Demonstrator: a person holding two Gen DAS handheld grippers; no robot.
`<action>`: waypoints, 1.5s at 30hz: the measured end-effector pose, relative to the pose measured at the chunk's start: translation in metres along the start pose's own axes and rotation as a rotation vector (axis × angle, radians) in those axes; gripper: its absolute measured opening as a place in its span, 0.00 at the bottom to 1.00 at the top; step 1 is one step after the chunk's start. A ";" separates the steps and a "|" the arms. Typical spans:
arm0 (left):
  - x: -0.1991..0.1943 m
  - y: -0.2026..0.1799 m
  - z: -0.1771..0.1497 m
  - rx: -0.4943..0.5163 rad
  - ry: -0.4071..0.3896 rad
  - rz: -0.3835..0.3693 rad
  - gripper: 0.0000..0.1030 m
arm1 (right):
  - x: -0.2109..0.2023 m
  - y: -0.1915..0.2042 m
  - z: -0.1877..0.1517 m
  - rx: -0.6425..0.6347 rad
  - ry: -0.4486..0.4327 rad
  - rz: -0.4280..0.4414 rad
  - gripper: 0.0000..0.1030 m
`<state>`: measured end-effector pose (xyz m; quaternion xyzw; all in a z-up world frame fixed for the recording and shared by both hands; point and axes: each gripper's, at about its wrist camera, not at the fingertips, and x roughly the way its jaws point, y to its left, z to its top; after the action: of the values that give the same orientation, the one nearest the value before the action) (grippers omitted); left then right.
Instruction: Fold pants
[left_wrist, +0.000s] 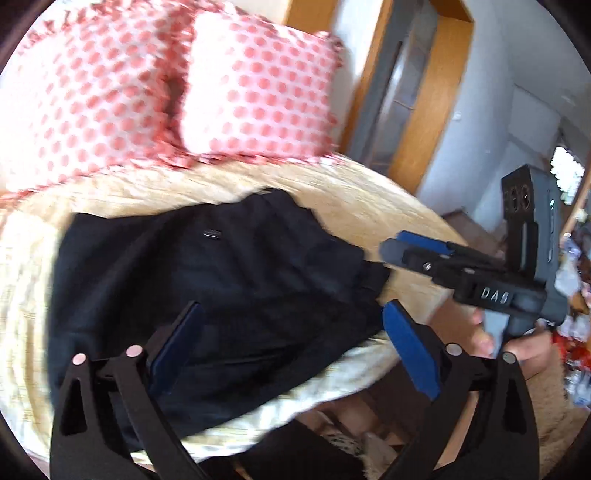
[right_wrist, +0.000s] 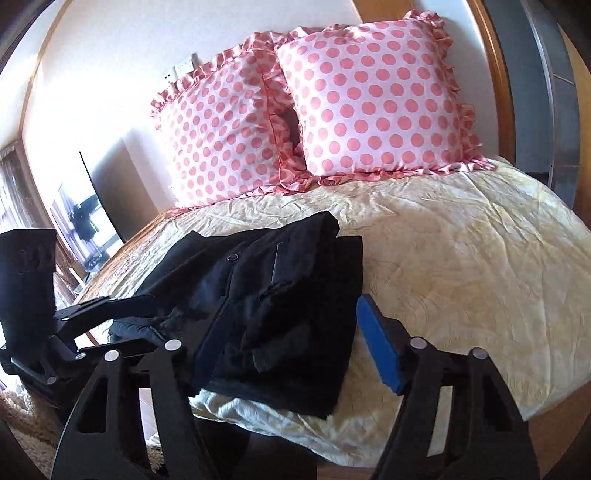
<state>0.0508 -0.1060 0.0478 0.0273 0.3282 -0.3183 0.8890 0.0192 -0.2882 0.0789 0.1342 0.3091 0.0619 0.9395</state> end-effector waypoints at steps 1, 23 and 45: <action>-0.002 0.008 0.001 -0.009 -0.012 0.052 0.96 | 0.010 0.003 0.006 -0.006 0.020 0.006 0.63; 0.003 0.071 -0.021 -0.012 -0.015 0.368 0.97 | 0.107 0.002 0.023 -0.030 0.261 -0.023 0.22; -0.009 0.079 -0.020 -0.070 -0.045 0.362 0.98 | 0.024 0.040 0.004 -0.183 0.010 -0.242 0.42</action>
<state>0.0806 -0.0329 0.0247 0.0476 0.3088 -0.1422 0.9392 0.0390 -0.2463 0.0797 0.0093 0.3207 -0.0234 0.9468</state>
